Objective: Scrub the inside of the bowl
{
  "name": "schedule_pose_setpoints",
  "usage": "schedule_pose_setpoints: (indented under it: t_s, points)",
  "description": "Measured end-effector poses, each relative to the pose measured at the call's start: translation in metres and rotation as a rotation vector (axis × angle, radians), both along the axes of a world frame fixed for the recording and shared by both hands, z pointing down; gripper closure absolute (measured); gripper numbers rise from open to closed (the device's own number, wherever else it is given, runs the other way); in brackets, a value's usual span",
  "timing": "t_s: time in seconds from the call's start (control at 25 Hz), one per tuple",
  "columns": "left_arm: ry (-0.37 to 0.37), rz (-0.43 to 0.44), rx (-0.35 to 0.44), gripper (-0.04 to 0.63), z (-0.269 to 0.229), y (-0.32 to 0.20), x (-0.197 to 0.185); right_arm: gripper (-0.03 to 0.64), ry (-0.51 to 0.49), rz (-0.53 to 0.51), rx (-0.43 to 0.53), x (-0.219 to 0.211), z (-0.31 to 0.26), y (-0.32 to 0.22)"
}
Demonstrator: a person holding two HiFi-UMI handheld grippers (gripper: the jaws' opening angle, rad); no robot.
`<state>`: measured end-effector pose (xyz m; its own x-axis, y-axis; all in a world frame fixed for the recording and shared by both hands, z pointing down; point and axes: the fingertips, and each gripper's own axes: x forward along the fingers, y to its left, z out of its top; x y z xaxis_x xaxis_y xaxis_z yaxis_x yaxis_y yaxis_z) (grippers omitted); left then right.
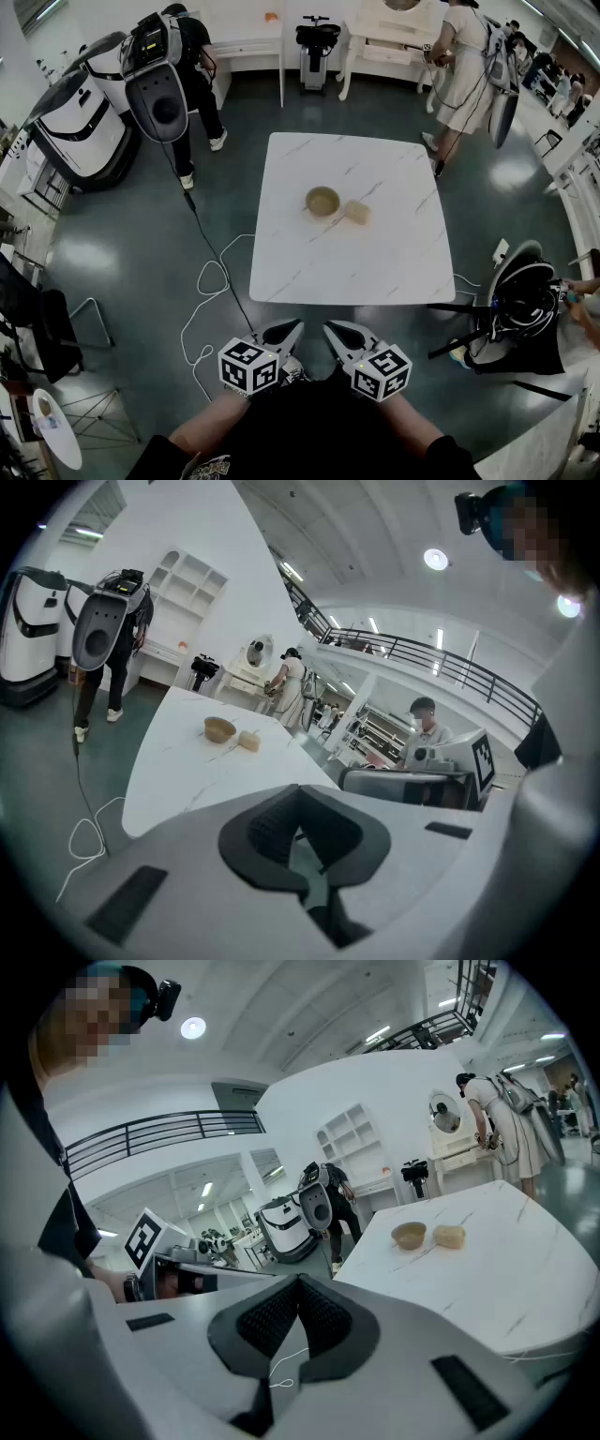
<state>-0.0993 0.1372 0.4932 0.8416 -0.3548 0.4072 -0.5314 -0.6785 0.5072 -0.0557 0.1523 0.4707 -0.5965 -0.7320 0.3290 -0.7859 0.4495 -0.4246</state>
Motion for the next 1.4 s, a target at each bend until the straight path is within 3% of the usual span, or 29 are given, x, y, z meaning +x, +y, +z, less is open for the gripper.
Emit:
schedule_pose_setpoints:
  t_s: [0.76, 1.2, 1.4]
  points:
    - [0.009, -0.011, -0.003, 0.589, 0.006, -0.006, -0.01, 0.595, -0.031, -0.001, -0.007, -0.002, 0.005, -0.01]
    - [0.05, 0.008, -0.002, 0.588, 0.001, -0.003, -0.014, 0.592, -0.07, -0.059, 0.035, -0.017, -0.003, -0.01]
    - [0.065, 0.0, -0.004, 0.588, 0.0, -0.003, -0.017, 0.595, -0.068, -0.088, 0.097, -0.023, -0.011, -0.009]
